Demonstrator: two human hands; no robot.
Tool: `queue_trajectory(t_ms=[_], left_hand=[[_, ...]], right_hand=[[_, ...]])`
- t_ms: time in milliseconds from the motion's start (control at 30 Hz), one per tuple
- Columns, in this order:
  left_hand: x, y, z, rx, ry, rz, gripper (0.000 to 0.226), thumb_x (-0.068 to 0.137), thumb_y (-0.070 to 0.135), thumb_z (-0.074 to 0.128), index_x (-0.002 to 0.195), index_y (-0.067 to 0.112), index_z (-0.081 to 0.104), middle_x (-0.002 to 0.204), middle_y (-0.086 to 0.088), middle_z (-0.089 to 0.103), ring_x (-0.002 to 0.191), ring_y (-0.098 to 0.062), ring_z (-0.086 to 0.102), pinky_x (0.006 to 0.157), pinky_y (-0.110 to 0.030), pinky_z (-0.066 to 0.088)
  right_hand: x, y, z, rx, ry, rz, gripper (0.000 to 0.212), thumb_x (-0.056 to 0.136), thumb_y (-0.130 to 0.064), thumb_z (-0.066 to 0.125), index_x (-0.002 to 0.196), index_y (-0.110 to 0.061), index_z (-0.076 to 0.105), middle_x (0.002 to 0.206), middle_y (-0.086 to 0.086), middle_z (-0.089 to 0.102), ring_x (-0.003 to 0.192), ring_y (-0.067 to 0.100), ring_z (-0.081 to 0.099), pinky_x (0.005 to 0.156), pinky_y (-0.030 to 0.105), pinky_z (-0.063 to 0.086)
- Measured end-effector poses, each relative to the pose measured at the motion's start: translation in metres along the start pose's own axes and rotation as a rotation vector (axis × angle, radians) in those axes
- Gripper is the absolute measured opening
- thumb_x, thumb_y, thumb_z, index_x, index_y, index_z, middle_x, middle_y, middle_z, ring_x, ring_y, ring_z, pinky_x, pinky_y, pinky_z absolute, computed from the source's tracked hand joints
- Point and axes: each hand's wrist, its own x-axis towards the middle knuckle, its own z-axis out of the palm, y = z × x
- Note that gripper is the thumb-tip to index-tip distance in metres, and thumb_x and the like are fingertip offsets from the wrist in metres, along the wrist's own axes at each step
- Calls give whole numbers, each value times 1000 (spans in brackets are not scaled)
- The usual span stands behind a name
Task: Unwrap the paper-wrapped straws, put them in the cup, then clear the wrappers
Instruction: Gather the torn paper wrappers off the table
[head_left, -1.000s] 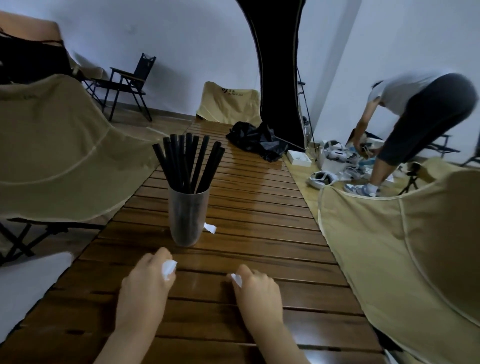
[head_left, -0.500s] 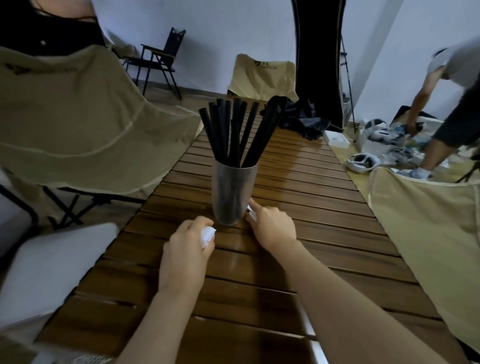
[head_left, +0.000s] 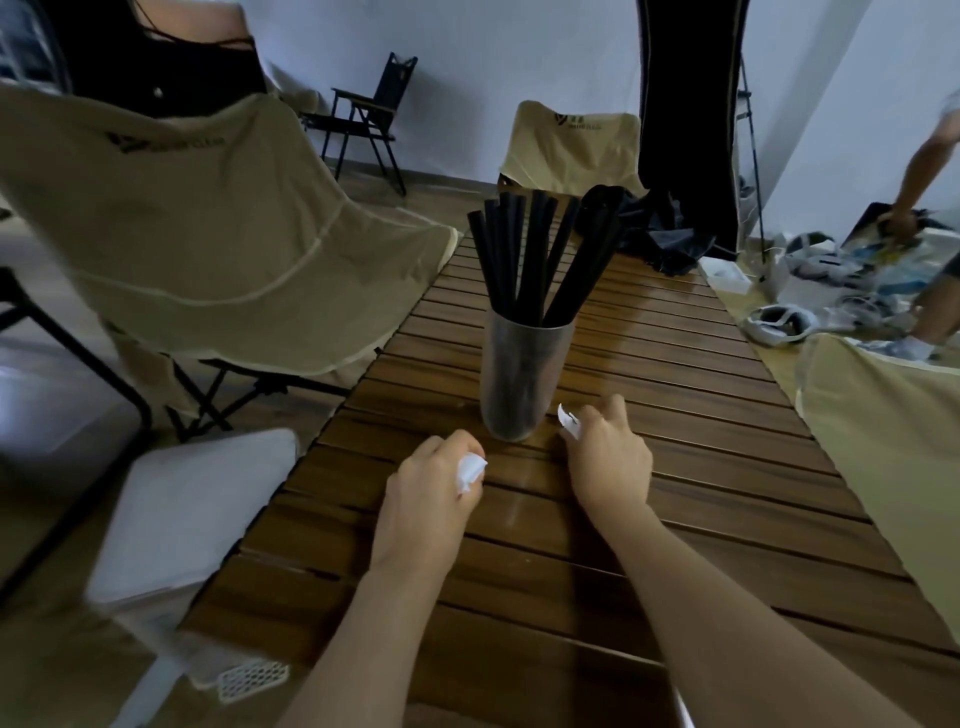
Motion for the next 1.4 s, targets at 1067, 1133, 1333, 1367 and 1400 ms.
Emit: queue_trajectory(t_ms=[1067,1133,1333,1367,1400], left_hand=[[-41,-5,-90,-113,85,88,20,89,25,64,106,30,54,104,8,57,91,-5,55,72,-18,52],[-52,-10,-107,-101,98,89,19,90,27,64,105,30,54,104,8,58,91,-5,55,73,-18,51],[-82,-34,-156,-64,129,13,13,89,28,63,99,32,56,95,10,57,84,-5,55,65,-16,43],[-84,-40,-164,-48,150,11,12,89,28,63,98,31,57,94,10,58,83,-5,56,64,-16,43],[-85,-46,-170,-25,165,11,10,88,28,63,97,31,57,93,10,59,82,-6,57,64,-19,46]], right_hand=[[-97,-101,-84,823,-165,177,21,96,-29,51,95,-10,59,74,5,62,59,14,61,56,26,53],[-105,-121,-96,844,-211,196,33,97,-31,49,123,-11,49,88,4,61,66,11,57,63,27,54],[-134,-154,-123,713,-164,36,42,100,-42,34,76,-13,51,66,3,56,57,7,58,54,24,52],[-140,-159,-126,684,-174,-9,43,101,-41,33,73,-13,49,63,2,54,56,7,58,54,24,53],[-144,-164,-125,672,-173,-50,45,101,-42,32,71,-13,50,62,1,54,54,8,59,54,26,55]])
